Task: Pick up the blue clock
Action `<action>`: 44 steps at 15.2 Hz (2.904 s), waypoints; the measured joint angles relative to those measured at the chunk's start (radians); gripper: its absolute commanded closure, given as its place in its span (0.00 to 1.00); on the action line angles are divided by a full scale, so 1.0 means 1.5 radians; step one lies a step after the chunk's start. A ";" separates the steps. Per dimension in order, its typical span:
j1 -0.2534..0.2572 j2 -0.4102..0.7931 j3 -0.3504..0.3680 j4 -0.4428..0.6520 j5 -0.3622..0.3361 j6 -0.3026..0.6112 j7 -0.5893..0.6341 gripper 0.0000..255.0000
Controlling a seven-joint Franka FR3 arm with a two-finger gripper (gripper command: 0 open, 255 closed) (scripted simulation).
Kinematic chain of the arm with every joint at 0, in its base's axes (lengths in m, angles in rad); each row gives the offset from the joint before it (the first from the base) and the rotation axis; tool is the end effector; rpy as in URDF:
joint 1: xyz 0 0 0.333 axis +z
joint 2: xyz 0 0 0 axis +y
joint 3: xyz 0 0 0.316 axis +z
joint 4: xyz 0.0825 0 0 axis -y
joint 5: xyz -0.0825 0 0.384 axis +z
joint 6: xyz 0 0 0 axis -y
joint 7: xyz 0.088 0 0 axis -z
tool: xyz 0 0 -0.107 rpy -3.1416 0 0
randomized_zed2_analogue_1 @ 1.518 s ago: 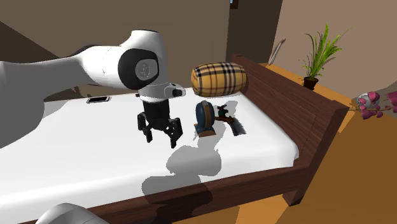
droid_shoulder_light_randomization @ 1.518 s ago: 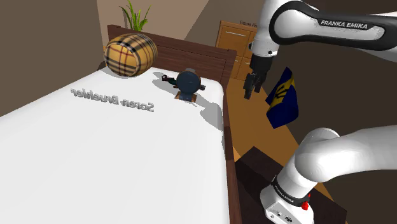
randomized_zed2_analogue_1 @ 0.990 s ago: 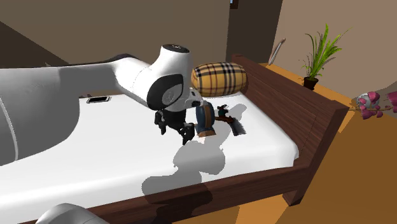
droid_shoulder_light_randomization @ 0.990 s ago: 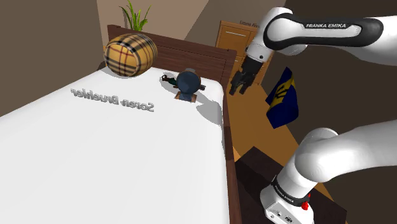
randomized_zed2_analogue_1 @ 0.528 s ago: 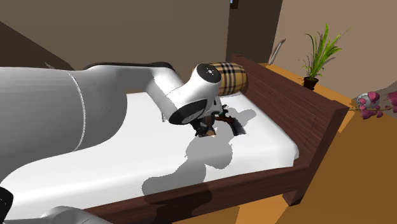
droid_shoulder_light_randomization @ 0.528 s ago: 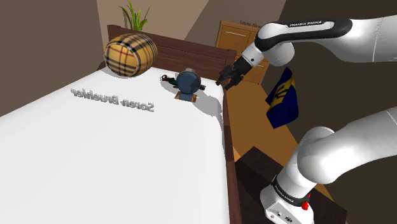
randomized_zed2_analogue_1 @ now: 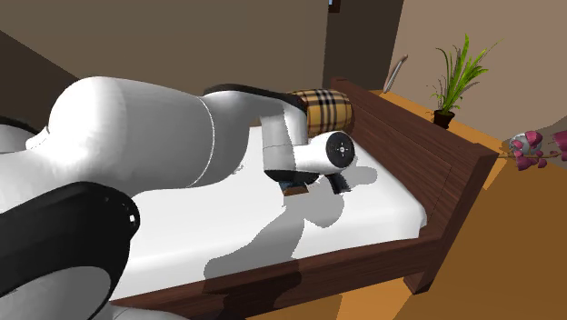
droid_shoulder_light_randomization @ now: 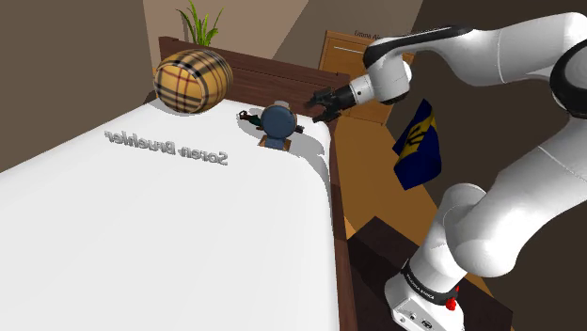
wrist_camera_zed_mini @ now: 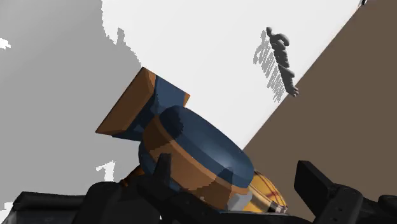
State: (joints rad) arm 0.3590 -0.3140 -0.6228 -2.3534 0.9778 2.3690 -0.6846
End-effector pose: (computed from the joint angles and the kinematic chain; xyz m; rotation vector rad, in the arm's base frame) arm 0.4717 -0.1300 0.4634 -2.2761 0.2742 -0.7320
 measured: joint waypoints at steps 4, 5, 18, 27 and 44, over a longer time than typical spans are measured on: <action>0.054 0.095 -0.088 0.062 0.221 -0.052 -0.140 0.00; 0.057 0.105 -0.094 0.067 0.242 -0.060 -0.154 0.00; 0.061 0.163 -0.114 0.059 0.325 -0.091 -0.233 1.00; 0.077 0.170 -0.107 0.055 0.460 -0.080 -0.446 0.00; 0.081 0.264 -0.107 0.030 0.798 -0.299 -1.092 1.00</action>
State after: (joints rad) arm 0.4811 0.0815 -0.7832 -2.3082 2.1744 1.9209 -2.3224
